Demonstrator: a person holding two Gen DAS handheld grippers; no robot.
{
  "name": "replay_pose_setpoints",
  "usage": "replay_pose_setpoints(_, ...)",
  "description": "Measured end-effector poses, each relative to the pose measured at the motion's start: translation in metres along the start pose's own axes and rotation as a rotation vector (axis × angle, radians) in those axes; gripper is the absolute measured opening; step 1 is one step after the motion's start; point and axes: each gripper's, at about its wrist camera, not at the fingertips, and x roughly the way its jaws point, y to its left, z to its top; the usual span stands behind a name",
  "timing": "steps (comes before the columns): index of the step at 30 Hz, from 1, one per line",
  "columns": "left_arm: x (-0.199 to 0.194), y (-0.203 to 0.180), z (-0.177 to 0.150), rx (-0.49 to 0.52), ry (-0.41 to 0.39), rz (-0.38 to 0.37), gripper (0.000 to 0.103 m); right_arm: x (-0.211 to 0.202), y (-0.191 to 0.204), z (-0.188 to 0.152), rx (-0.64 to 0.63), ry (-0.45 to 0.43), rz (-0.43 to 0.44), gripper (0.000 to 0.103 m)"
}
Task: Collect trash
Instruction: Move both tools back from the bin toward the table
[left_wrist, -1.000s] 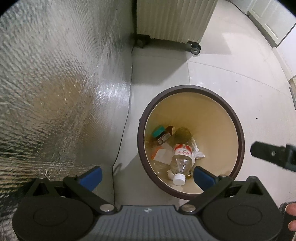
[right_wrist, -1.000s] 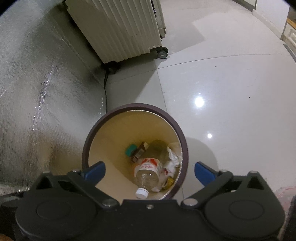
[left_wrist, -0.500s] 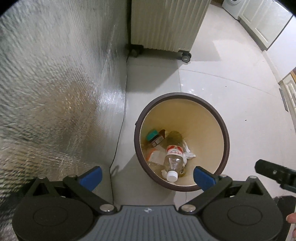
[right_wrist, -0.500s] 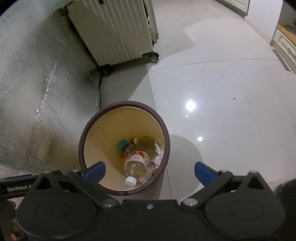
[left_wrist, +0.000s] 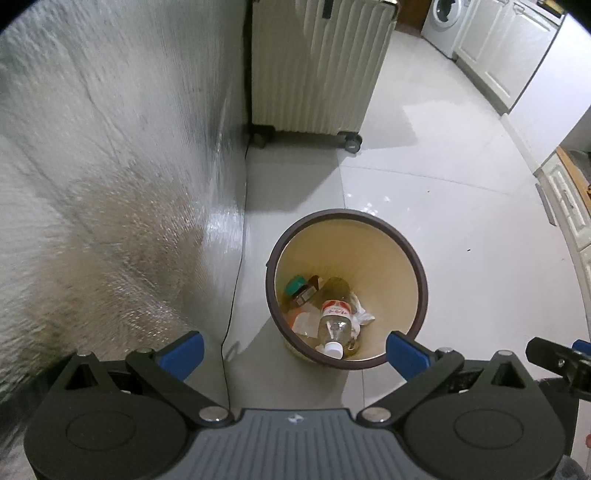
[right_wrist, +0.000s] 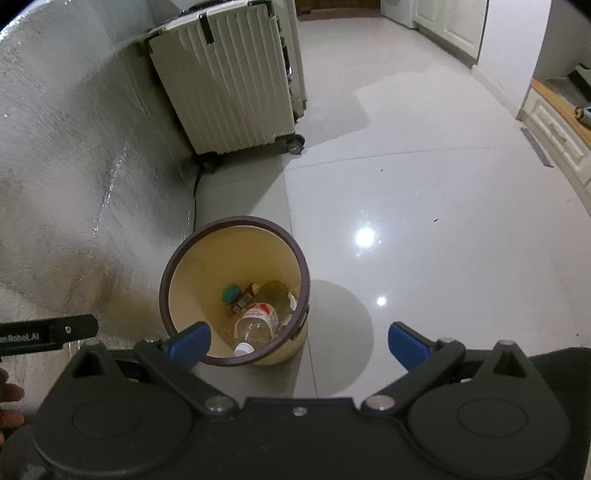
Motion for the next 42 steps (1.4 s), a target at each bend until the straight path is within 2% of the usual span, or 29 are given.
replay_pose_setpoints(11,-0.069,-0.012,-0.019,0.051,-0.119,-0.029,0.103,-0.066,-0.005,-0.013,0.000,-0.111,-0.014,0.103)
replay_pose_setpoints(28,-0.219,-0.038,-0.047,0.130,-0.432,-0.127,0.103,-0.211,0.001,-0.028,-0.027,-0.421,-0.003,0.103)
replay_pose_setpoints(37,-0.299,-0.022,-0.063,0.136,-0.603,-0.161,0.103,-0.272,0.022,-0.027,-0.057,-0.582,0.039,0.103)
replay_pose_setpoints(42,-0.341,-0.001,-0.065,0.136,-0.702,-0.139,0.103,-0.300,0.045,-0.022,-0.097,-0.662,0.085,0.103)
